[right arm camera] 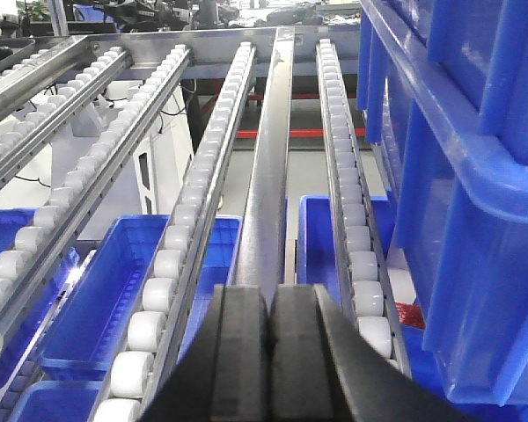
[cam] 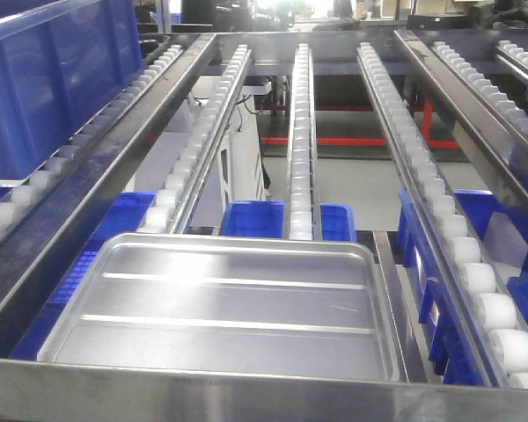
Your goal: Grab silver tray and stack on right shelf
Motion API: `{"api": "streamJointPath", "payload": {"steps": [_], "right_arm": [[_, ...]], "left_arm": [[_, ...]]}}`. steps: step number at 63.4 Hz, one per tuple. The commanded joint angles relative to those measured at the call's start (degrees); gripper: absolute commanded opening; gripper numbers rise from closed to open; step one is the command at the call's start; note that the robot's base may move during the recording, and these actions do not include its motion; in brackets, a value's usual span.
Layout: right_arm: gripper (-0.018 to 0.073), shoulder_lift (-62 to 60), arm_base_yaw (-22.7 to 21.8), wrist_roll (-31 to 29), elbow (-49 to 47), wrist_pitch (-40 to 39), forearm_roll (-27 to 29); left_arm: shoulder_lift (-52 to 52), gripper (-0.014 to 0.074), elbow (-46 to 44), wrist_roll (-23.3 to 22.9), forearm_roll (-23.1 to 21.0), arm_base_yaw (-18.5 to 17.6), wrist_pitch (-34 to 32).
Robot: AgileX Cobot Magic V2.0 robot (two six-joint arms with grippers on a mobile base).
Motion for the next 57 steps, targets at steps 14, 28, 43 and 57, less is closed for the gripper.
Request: {"api": "streamJointPath", "payload": {"steps": [14,28,43,57], "right_arm": [[0.0049,-1.26,-0.27,-0.45,-1.09,-5.26,-0.21],[0.0049,-1.26,-0.27,-0.45,-1.09,-5.26,-0.21],[0.0049,-1.26,-0.27,-0.45,-1.09,-5.78,-0.21],[0.0049,-1.26,-0.27,-0.40,-1.95,-14.02,-0.15]], "left_arm": [[-0.93,-0.0095,1.09,-0.13,-0.53,0.05,-5.27],[-0.93,-0.0095,1.09,-0.13,-0.53,0.05,-5.27],[-0.93,-0.0095,1.09,-0.13,-0.53,0.05,-5.62],[-0.82,-0.0095,-0.16,-0.13,-2.50,0.40,-12.41]]}}
